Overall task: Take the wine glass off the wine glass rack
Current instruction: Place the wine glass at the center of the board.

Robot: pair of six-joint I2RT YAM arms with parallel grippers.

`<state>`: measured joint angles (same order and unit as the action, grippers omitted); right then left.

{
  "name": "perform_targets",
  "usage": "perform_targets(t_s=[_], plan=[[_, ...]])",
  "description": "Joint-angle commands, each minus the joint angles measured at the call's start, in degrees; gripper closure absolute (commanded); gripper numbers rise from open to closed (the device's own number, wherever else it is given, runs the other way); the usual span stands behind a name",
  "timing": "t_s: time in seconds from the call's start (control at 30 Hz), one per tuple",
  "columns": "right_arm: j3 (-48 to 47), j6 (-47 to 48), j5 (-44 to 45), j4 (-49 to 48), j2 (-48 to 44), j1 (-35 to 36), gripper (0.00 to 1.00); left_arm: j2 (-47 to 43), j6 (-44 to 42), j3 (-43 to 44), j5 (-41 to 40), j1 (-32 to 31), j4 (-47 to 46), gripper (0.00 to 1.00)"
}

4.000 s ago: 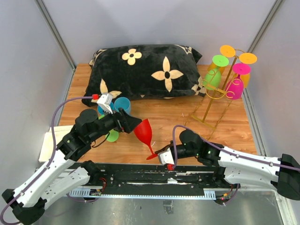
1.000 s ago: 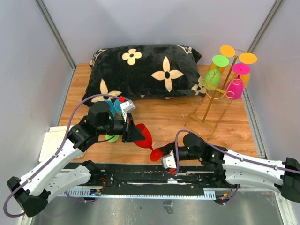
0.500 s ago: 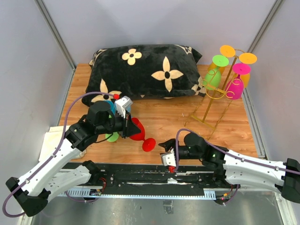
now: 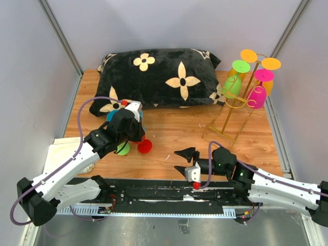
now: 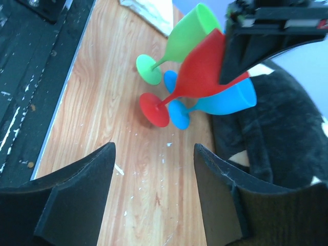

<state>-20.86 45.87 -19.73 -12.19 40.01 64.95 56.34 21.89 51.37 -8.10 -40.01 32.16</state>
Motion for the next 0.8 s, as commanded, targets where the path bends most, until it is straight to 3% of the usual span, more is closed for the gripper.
perform_targets(t_s=[0.0, 0.5, 0.77], plan=[[2.37, -1.26, 0.71, -4.25, -4.43, -0.26, 0.36, -0.88, -0.14, -1.74, -6.82, -1.36, -3.36, 0.99], [4.54, -4.86, 1.72, -8.8, -10.62, -0.22, 0.2, 6.85, -0.88, -2.77, -12.48, -4.26, -3.13, 0.99], [4.47, -4.89, 2.32, -8.97, -9.75, -0.28, 0.19, 8.81, -0.39, -2.7, -11.82, -4.38, -4.19, 1.0]])
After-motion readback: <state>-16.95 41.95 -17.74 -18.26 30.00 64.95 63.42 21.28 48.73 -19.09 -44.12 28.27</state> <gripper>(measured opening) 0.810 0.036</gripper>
